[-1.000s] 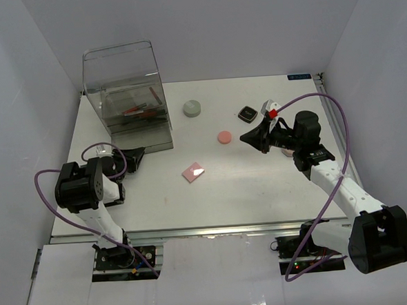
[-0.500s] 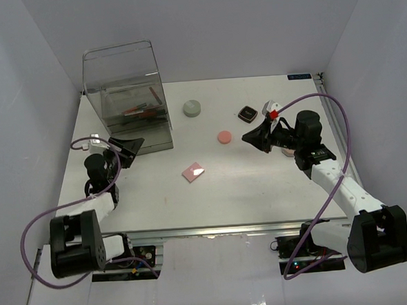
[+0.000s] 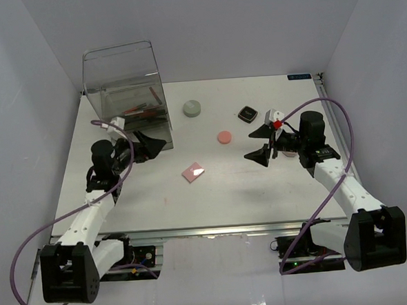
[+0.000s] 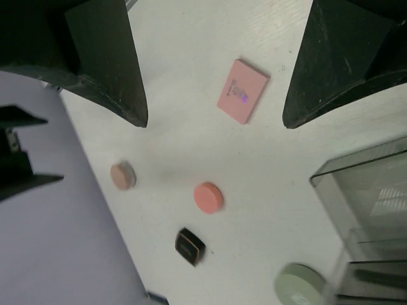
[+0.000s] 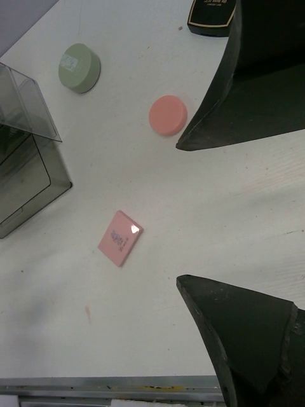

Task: Organize the makeup

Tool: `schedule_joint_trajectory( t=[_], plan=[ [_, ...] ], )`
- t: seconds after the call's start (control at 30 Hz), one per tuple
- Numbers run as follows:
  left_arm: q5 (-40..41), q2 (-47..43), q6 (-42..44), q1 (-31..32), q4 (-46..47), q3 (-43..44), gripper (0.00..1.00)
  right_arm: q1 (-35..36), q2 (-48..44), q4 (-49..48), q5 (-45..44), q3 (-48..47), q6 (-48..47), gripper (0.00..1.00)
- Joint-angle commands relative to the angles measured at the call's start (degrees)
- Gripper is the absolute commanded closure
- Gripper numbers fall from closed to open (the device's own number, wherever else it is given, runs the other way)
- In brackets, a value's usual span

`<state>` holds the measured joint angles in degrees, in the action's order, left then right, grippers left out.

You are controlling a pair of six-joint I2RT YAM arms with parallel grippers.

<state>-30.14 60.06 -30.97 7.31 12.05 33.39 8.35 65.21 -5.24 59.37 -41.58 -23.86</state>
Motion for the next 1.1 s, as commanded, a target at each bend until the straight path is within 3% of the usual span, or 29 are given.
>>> schedule_joint_trajectory(
  t=[0.0,0.27,0.37,0.67,1.07],
  plan=[
    [4.15,5.34,16.83,10.60,-12.84,8.37,0.02,-2.12,-0.50,1.55,3.91,-2.43,-2.73,0.14],
    [19.76,17.96,37.41,26.93,-24.62,17.78,0.02,-5.03,-0.45,1.73,4.98,-2.64,-1.98,0.13],
    [23.55,24.60,40.56,30.84,-28.32,21.90,0.02,-5.37,-0.52,1.73,5.23,-2.63,-1.98,0.13],
    [29.09,35.81,43.58,33.58,-32.63,29.74,0.02,-5.98,-0.54,1.63,5.47,-2.63,-1.71,0.13],
    [32.25,40.46,44.68,34.50,-34.99,31.59,0.02,-6.10,-0.11,1.32,5.44,-2.48,-1.57,0.13]
  ],
)
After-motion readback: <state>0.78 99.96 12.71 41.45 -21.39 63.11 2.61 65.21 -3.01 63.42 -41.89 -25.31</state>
